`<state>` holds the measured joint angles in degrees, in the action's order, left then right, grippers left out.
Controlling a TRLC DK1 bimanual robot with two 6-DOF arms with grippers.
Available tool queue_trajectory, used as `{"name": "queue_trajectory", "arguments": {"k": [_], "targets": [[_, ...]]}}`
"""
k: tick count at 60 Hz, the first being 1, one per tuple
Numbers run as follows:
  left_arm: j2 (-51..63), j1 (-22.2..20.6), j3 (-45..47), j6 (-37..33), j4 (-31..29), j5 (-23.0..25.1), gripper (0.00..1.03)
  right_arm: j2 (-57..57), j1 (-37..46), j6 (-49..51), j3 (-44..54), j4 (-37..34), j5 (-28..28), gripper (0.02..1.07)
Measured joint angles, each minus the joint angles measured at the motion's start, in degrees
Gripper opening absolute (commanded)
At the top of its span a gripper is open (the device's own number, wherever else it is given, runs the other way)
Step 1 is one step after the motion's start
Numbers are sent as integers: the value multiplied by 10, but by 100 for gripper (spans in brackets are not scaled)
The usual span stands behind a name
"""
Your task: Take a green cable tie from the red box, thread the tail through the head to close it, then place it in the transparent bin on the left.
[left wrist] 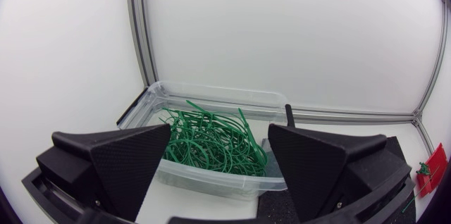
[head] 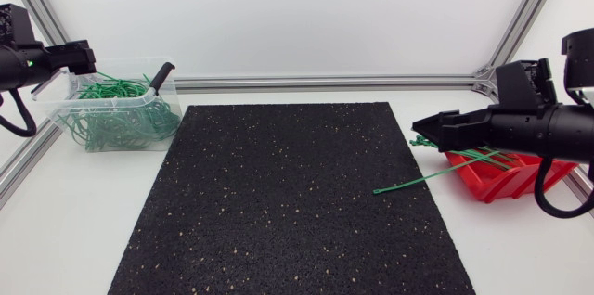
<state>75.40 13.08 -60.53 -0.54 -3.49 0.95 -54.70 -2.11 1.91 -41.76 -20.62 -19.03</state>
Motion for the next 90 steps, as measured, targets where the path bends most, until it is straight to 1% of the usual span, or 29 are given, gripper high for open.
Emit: {"name": "queue_trajectory", "arguments": {"k": [8,18,26,47,81,90], "targets": [[-87,-5,82,-10,13,0,100,70,19,28,40,1,32,104],[-191,-16,175,-12,21,0,100,186,13,59,94,16,114,104],[-273,-28,241,-12,28,0,100,256,10,75,125,20,142,104],[-472,-45,378,-21,30,0,100,359,10,63,226,81,159,104],[-645,-97,513,-18,30,-2,100,529,16,-1,393,193,183,104],[-689,-110,546,-10,30,-4,100,543,19,-5,404,197,188,104]]}}
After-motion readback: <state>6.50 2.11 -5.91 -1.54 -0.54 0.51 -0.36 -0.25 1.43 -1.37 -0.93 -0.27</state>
